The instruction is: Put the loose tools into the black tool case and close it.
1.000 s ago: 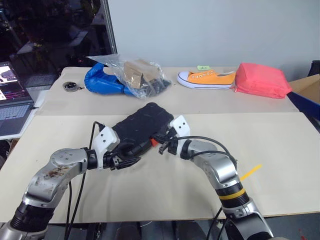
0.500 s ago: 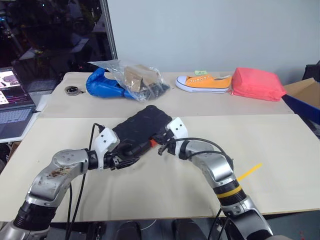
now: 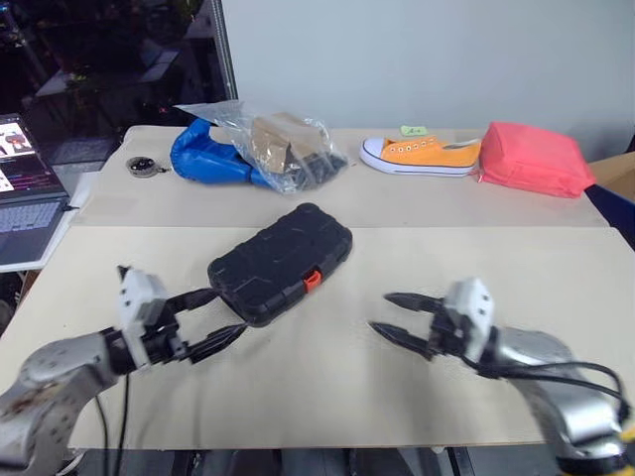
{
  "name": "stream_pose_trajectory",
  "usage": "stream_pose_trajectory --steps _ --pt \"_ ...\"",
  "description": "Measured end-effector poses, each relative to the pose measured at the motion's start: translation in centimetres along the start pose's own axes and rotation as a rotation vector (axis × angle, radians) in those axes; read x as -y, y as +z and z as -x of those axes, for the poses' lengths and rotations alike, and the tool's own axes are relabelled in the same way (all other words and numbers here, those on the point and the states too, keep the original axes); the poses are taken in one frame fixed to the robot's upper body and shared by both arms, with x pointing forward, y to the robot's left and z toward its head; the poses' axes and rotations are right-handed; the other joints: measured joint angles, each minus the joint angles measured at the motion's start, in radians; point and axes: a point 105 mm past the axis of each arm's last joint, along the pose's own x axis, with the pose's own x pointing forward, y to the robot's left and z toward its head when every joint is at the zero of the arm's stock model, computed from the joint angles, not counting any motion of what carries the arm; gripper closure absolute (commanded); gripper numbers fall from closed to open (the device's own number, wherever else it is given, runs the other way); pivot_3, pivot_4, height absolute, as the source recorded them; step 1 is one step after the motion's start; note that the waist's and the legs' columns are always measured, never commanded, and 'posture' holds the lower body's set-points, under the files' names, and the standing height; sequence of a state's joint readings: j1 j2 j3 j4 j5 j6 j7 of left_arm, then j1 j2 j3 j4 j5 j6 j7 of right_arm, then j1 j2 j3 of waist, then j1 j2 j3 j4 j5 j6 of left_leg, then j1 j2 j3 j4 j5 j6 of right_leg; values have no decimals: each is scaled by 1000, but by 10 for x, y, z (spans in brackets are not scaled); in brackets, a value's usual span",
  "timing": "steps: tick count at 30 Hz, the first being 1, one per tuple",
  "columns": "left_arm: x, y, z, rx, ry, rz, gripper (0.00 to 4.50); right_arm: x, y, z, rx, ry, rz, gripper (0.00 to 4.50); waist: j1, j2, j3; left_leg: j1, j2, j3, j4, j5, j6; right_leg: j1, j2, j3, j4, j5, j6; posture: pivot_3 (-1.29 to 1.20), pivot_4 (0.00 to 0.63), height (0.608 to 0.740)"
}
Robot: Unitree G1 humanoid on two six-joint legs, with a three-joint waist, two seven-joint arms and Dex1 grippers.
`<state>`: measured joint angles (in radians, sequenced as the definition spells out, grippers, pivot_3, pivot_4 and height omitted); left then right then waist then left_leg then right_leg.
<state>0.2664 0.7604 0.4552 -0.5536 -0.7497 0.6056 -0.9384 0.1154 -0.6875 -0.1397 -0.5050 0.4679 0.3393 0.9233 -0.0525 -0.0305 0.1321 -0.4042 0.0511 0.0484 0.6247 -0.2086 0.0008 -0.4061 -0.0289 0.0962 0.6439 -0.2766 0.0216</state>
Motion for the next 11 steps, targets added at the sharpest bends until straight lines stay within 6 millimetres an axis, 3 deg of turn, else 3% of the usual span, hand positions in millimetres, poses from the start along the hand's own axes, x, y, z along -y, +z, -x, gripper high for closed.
stream_pose_trajectory --steps 1,4,7,11 --pt "2 -3 7 -20 6 1 0 1 -2 10 -24 -8 3 67 1 0 1 2 0 0 0 0 0 2 0 0 0 0 0 0 150 740" --pt "5 -11 22 -59 18 15 0 6 -4 33 -61 -42 18 67 7 0 3 6 0 1 2 1 0 5 0 0 0 -6 4 0 150 740" --pt "8 -17 33 -93 29 23 0 6 -6 53 -109 -56 33 67 11 0 4 7 0 1 2 1 0 5 -1 1 0 -7 -2 0 150 740" --pt "11 -20 35 -103 20 31 0 8 -3 59 -104 -69 63 67 12 -1 5 13 0 1 2 1 -1 8 -1 1 0 -7 -2 0 150 740"
